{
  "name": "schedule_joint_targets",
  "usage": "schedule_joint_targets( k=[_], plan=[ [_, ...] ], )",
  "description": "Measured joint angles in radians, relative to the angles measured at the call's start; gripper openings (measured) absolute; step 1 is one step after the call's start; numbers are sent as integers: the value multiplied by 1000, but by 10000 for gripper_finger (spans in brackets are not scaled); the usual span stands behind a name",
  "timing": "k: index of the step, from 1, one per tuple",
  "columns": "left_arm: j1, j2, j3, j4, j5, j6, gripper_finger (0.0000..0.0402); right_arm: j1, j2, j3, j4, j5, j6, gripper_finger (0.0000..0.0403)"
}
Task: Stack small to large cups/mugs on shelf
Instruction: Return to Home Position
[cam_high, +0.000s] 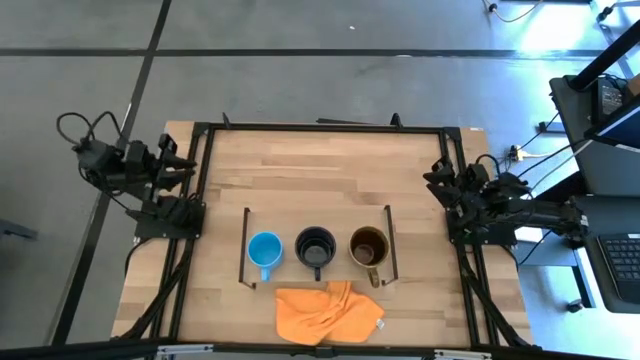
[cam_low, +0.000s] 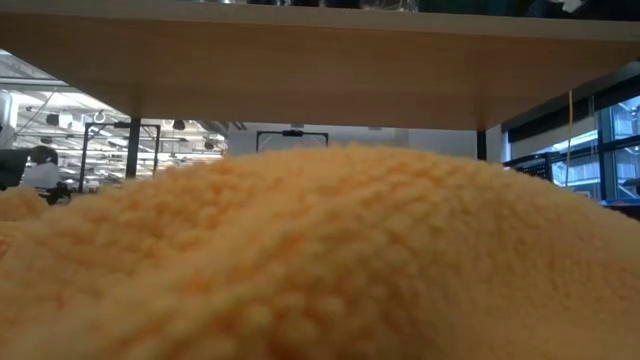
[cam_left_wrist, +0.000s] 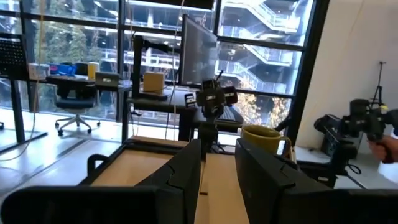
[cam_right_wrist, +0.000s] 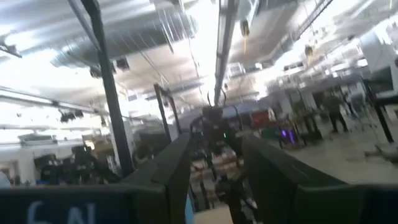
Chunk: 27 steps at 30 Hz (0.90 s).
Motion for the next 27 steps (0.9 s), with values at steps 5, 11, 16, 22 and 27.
schedule_joint_targets(
  k=[5,11,16,22,27],
  plan=[
    [0,0,-82,133,20,19,94,0,-22,-90,126,0,30,147],
    [0,0,-201,352,133,40,94,0,-25,-112,132,1,77,147],
    [0,0,-252,619,316,125,94,0,-25,-112,142,1,80,147],
    [0,0,-312,932,415,156,94,0,-25,-112,143,1,101,147],
    [1,0,-439,1088,332,151,94,0,-25,-112,142,1,98,147]
  ],
)
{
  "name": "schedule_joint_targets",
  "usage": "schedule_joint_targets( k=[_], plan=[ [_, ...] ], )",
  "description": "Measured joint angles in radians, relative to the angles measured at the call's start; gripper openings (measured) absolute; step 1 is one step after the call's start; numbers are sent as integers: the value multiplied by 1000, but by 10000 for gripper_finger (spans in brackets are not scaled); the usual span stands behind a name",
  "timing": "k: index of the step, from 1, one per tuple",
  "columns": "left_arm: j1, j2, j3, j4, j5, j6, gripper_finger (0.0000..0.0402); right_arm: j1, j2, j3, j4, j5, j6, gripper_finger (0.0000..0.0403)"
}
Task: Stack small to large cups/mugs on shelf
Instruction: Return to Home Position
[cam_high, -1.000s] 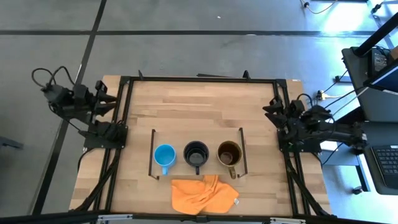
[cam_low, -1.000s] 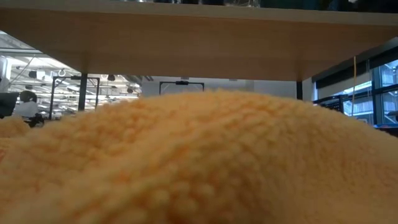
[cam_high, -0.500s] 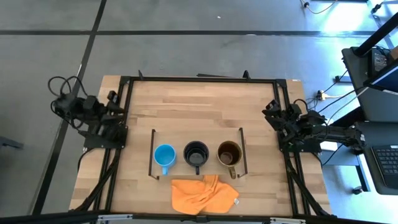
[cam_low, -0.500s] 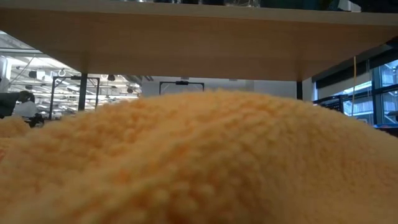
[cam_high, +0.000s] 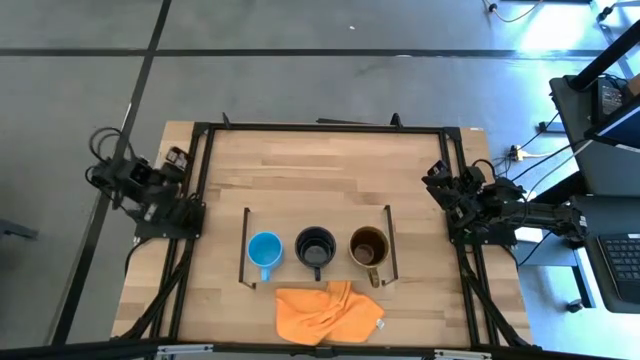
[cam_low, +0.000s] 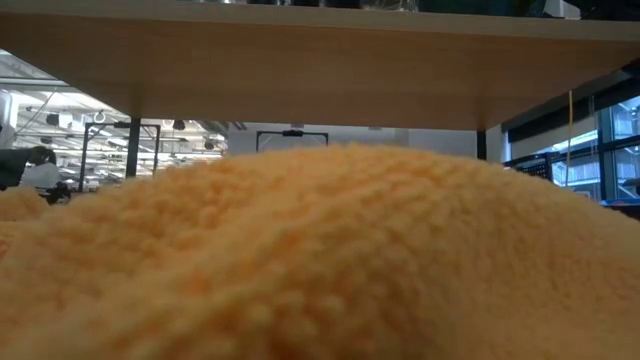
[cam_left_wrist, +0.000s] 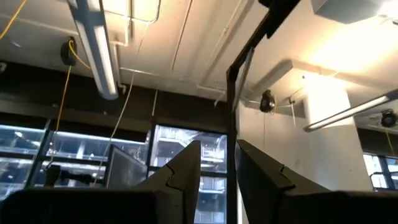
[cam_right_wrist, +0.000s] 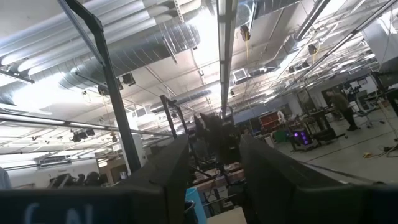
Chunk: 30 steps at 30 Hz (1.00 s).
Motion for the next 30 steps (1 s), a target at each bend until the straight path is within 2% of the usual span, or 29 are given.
schedule_joint_targets(
  k=[4,8,12,14,17,24,30],
  plan=[
    [0,-1,-97,146,-47,15,94,0,0,0,0,0,5,147],
    [8,0,-181,196,-95,-4,94,0,0,0,0,0,7,147],
    [51,0,-229,246,-91,-47,94,0,0,0,-2,1,27,147],
    [80,-1,-228,243,-58,-72,94,0,0,0,-8,1,42,147],
    [132,-1,-210,154,-22,-101,94,0,0,0,-25,1,76,147],
    [318,-1,-129,-144,-19,-181,94,0,0,0,-29,1,106,147],
    [482,-1,-108,-283,112,-298,94,0,0,0,-21,-8,84,147]
  ],
)
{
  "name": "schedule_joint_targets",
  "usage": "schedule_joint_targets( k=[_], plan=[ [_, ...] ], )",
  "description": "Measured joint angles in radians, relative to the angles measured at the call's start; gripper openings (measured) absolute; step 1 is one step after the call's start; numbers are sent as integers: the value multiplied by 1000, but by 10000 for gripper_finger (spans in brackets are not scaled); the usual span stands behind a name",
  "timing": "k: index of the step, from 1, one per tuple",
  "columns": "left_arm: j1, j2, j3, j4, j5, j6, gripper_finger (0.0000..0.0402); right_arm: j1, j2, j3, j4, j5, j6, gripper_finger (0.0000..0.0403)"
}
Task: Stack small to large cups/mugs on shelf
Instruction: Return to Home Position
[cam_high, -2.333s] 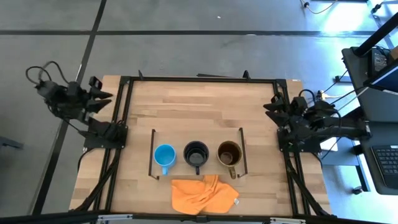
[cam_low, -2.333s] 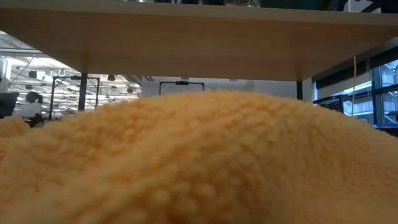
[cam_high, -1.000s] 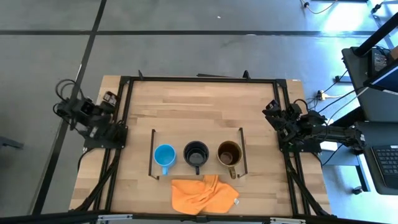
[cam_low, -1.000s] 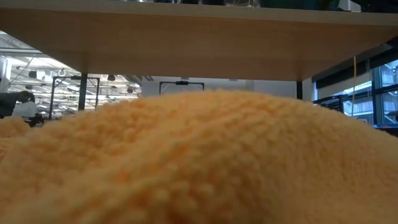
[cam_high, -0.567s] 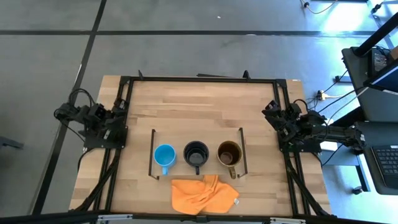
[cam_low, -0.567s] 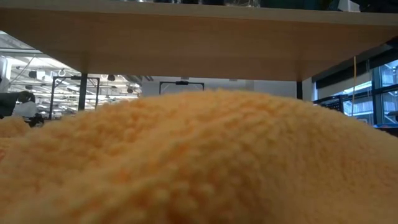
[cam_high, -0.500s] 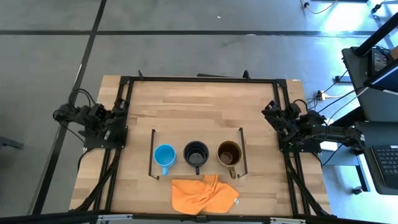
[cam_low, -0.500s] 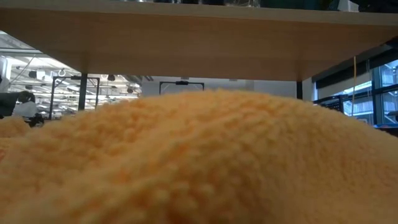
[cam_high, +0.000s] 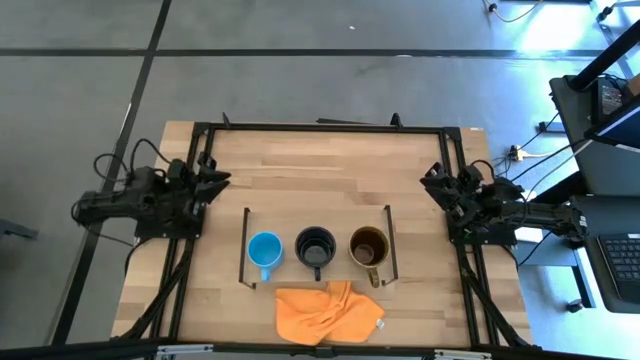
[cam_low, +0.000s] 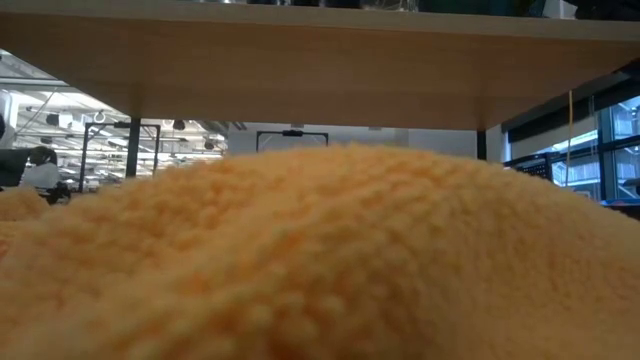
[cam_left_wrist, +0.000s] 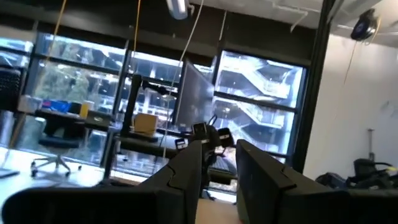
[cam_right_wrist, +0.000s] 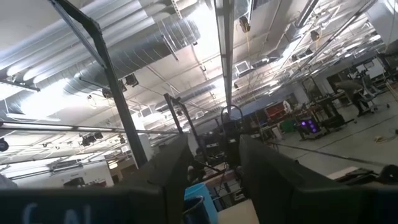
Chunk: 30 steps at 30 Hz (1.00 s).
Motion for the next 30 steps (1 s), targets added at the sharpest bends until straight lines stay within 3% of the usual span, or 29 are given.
schedule_joint_targets(
  k=[4,11,20,26,30],
  plan=[
    [85,0,-13,51,77,-38,94,0,0,0,7,0,-6,147],
    [177,0,-17,124,80,-40,94,0,0,0,12,-8,-18,147],
    [193,0,-198,443,86,-114,94,0,0,0,82,-8,-86,147],
    [193,0,-191,411,94,-91,94,0,0,0,82,-8,-92,147],
    [193,0,-192,349,94,-97,94,0,0,0,66,-8,-229,147]
  ],
)
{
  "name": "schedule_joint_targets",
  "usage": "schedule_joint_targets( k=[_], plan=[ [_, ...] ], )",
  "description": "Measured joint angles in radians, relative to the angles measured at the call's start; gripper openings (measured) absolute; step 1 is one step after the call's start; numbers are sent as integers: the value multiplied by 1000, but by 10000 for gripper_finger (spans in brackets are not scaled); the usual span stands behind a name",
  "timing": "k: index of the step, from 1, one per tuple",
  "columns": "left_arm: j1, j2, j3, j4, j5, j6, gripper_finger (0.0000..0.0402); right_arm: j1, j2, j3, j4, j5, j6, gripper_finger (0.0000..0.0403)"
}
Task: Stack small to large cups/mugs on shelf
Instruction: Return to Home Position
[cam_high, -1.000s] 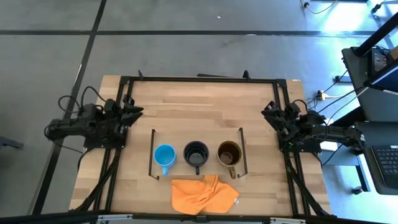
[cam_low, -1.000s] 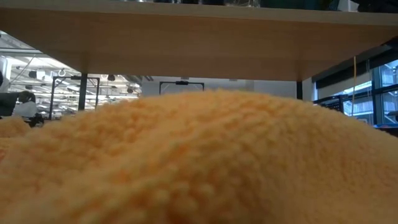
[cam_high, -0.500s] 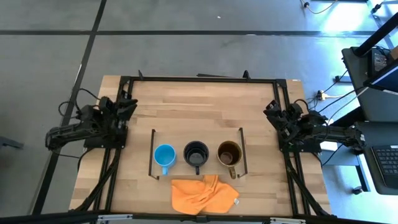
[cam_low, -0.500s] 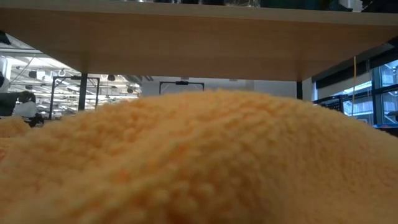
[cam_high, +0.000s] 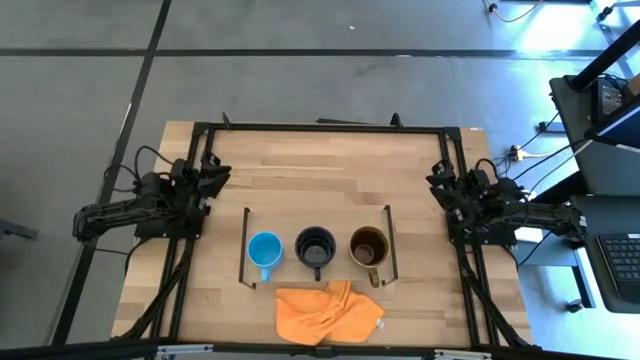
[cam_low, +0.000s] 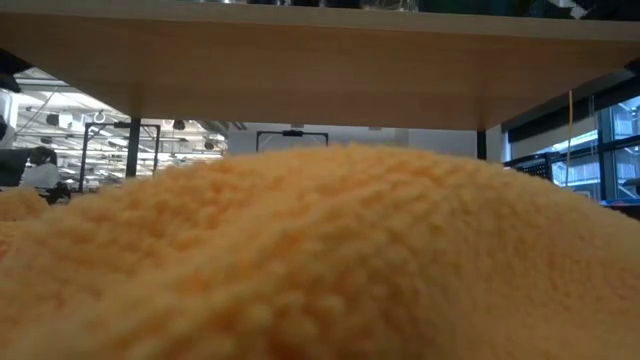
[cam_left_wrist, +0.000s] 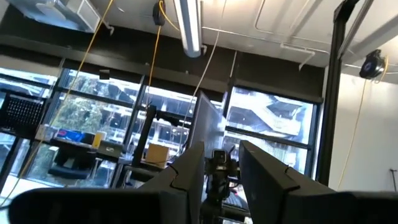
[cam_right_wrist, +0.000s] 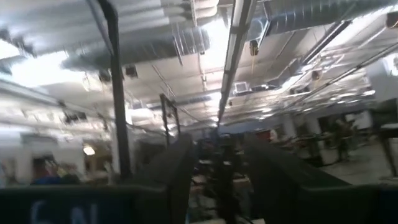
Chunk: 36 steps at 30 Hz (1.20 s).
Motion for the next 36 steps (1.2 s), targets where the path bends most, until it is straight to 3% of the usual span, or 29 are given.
schedule_joint_targets(
  k=[6,17,31,36],
  plan=[
    [0,0,0,-35,0,-2,94,0,1,-11,-24,84,-79,147],
    [0,0,0,-105,-66,-19,94,0,0,-11,-38,61,-87,147],
    [0,0,0,-498,-115,-20,94,0,0,-11,-387,61,-117,147],
    [0,1,0,-546,-122,-19,94,0,0,-11,-477,61,-115,147]
  ],
)
